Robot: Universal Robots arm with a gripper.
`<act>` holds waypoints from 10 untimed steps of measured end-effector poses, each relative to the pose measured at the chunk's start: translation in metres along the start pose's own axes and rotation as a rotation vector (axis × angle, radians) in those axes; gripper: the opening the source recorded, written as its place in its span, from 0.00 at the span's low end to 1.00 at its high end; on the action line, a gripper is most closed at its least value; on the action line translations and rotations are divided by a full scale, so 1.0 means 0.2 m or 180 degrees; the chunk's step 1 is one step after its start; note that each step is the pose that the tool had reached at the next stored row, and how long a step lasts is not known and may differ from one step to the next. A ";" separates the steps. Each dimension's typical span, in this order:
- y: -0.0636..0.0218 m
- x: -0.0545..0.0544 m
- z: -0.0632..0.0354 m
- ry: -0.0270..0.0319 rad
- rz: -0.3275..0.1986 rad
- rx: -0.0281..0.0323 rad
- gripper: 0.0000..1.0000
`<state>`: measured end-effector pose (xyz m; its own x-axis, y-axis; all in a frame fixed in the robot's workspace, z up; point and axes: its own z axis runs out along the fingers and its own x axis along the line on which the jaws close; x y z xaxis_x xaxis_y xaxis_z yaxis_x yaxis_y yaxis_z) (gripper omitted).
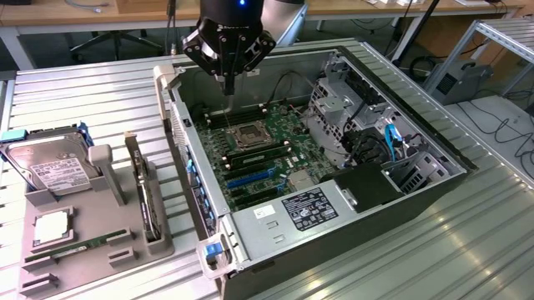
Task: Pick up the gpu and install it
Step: 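Reach for the gpu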
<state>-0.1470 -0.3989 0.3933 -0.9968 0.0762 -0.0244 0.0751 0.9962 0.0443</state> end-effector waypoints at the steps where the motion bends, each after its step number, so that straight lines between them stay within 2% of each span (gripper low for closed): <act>1: 0.000 0.00 0.000 0.0000 0.0000 0.0000 0.11; 10: -0.002 0.02 -0.001 0.0000 0.0000 0.0000 0.11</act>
<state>-0.1513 -0.3989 0.3933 -0.9968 0.0763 -0.0245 0.0751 0.9962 0.0443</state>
